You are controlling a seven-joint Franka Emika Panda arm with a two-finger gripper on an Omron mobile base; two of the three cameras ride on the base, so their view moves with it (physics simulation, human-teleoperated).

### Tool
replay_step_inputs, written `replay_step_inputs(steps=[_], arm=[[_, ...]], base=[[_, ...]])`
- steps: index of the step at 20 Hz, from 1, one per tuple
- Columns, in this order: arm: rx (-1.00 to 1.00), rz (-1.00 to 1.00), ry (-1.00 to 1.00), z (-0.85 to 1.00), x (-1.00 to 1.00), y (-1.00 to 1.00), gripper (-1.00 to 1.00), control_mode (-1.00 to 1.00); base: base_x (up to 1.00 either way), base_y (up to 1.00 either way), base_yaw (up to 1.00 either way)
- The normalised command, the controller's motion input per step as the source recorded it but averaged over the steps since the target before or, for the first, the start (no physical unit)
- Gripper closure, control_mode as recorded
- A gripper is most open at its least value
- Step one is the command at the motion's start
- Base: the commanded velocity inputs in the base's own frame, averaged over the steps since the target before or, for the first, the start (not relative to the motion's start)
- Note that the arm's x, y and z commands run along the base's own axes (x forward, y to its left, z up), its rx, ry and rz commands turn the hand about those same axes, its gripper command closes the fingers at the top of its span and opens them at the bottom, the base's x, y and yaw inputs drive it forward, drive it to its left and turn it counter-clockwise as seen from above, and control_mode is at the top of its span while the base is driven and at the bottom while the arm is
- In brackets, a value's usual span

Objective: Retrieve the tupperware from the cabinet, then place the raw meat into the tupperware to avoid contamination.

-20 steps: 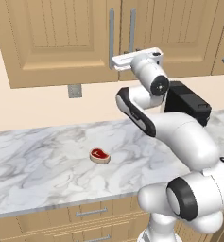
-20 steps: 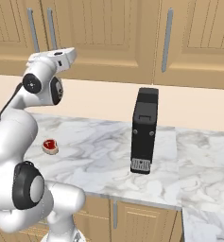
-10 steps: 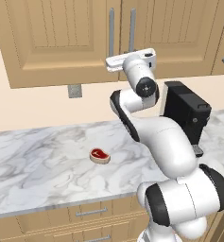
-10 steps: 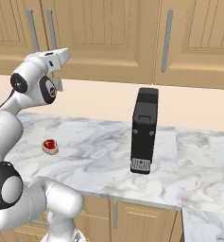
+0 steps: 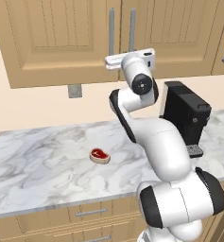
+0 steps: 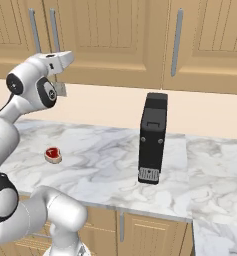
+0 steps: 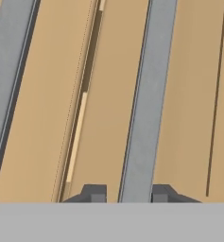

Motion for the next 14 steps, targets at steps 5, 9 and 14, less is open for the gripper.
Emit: replay_step_inputs(steps=[5,9,14], arm=[[0.0,0.0,0.0,0.0,0.0,0.0,1.0,-1.0],[0.0,0.03,0.05,0.0,0.0,0.0,1.0,-1.0],[0.0,0.03,0.1,0.0,-0.2,0.0,1.0,-1.0]], base=[[0.0,0.0,0.0],[0.0,0.0,0.0],[0.0,0.0,0.0]])
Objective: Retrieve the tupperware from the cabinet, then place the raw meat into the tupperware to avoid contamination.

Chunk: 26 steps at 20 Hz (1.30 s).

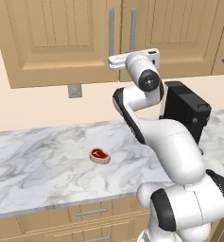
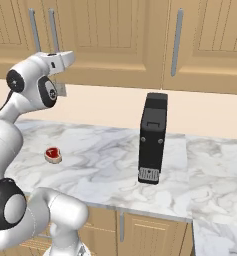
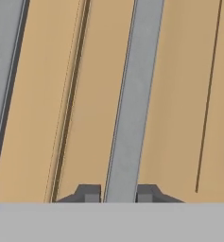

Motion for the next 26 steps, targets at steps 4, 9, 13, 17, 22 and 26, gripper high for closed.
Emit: replay_step_inputs(steps=[4,9,13,17,22,26], arm=[[-0.02,0.0,0.13,0.0,-0.38,0.0,1.0,-1.0],[-0.01,0.0,0.14,0.01,-0.46,-0.01,1.0,-1.0],[-0.02,0.0,0.16,0.0,-0.5,-0.07,1.0,-1.0],[-0.02,0.0,0.17,0.0,-0.5,-0.09,1.0,-1.0],[-0.01,0.0,0.15,0.0,-0.53,-0.16,1.0,-1.0],[0.0,0.0,0.13,0.0,-0.54,-0.24,1.0,-1.0]], base=[[0.0,0.0,0.0],[0.0,0.0,0.0],[0.0,0.0,0.0],[0.0,0.0,0.0],[0.0,0.0,0.0],[0.0,0.0,0.0]])
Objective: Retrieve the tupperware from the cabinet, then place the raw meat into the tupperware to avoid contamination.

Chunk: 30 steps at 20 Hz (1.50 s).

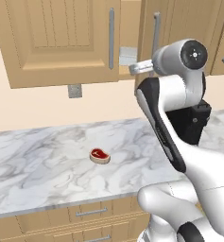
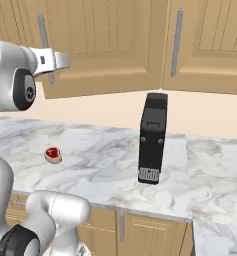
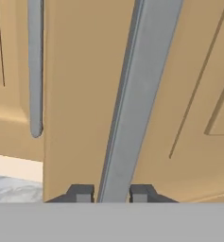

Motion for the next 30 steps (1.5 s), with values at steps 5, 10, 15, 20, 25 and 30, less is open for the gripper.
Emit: replay_step_inputs(steps=[5,10,15,20,25,30], arm=[[0.0,0.0,0.12,0.0,-0.54,-0.27,1.0,-1.0],[0.0,0.0,0.1,-0.01,-0.5,-0.26,1.0,-1.0],[0.0,0.0,0.08,-0.04,-0.44,-0.28,1.0,-1.0],[0.0,0.02,0.05,-0.03,-0.21,-0.17,1.0,-1.0],[0.0,0.01,0.0,0.0,0.0,0.0,-1.0,-1.0],[0.0,0.0,-0.03,0.03,-0.2,-0.03,-1.0,-1.0]], base=[[0.0,0.0,0.0],[0.0,0.0,0.0],[0.0,0.0,0.0],[0.0,0.0,0.0],[0.0,0.0,0.0],[0.0,0.0,0.0]])
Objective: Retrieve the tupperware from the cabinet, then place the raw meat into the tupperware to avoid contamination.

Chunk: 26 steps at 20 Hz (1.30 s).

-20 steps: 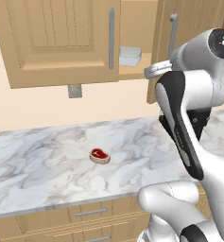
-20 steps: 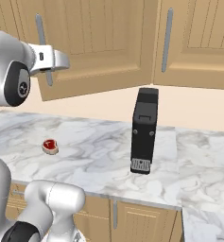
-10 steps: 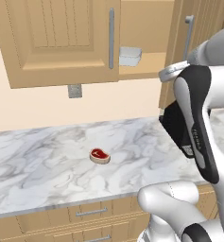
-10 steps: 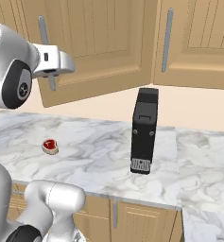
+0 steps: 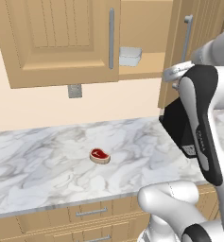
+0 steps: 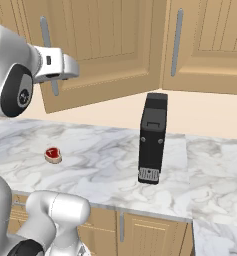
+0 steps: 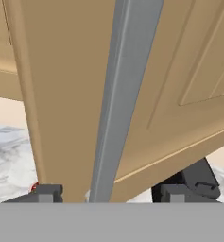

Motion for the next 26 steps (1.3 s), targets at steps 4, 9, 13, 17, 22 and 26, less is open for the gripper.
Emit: replay_step_inputs(steps=[4,9,13,17,22,26], arm=[[0.0,0.0,-0.07,0.19,-0.48,-0.03,-1.0,-1.0],[0.0,0.0,-0.02,0.18,-0.55,0.07,-1.0,-1.0],[-0.06,0.0,0.04,0.09,-0.25,0.41,-1.0,-1.0],[-0.14,0.0,0.1,0.01,-0.09,0.47,-1.0,-1.0],[-0.21,0.0,0.13,0.0,-0.08,0.47,-1.0,-1.0],[-0.27,0.07,0.07,-0.12,-0.15,0.37,-1.0,-1.0]], base=[[0.0,0.0,0.0],[0.0,0.0,0.0],[0.0,0.0,0.0],[0.0,0.0,0.0],[0.0,0.0,0.0],[0.0,0.0,0.0]])
